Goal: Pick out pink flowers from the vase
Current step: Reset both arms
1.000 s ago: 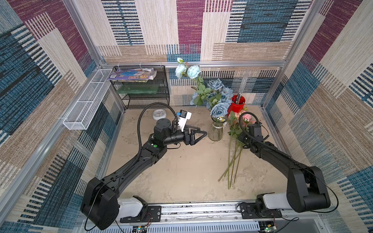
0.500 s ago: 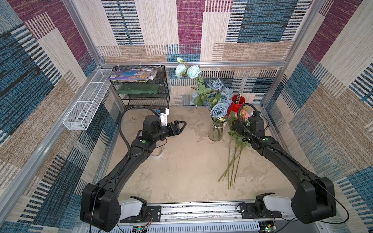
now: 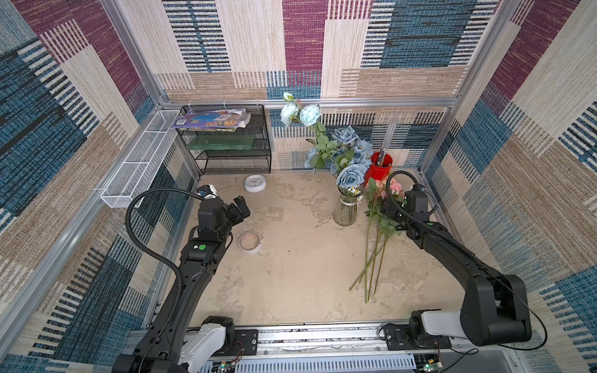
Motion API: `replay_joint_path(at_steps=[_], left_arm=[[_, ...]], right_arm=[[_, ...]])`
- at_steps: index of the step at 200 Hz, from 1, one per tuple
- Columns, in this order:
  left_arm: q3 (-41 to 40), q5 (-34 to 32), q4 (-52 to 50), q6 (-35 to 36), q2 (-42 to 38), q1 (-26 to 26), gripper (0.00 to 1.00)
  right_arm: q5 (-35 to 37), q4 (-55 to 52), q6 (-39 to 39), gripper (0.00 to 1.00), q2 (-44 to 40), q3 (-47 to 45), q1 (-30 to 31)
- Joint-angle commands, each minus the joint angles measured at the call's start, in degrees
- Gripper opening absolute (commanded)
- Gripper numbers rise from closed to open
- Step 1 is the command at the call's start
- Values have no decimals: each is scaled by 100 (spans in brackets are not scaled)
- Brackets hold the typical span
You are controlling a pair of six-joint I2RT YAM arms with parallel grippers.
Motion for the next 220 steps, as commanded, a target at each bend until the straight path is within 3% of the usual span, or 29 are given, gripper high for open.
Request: replay_joint_path(at_steps=[1,14,31,62,82,131,175,186,220], left_arm=[[-102,-755,-73,1512,194,129,99],[-501,-659,419,2141,262,195,99],[-1053,-431,1100,2326,377,284,99],[-1334,-275,1643,2644,892,351,99],[-1404,-129,1908,2592,1134,362,99],[-2319,89,4004,2528,1752,380,99],[-2699,627,5072,2664,2277,450,99],[-2852,737,5365,2667,2339,476,99],[-2851,806,5666,2702,2707,495,99]], right_arm=[[590,1456,-542,96,-578,-686,84],[827,2363,-877,96,-1115,-1343,172],[985,2874,-1502,96,-1468,-1820,182],[2068,3114,-1886,96,-1211,-1938,261],[2155,3555,-2011,96,-933,-2094,271],[1658,4709,-2074,96,-222,-2332,81],[1130,5682,-1541,96,226,-2826,-451],[968,6242,-1620,96,326,-3115,-472],[379,6423,-1879,96,548,-3118,-467]])
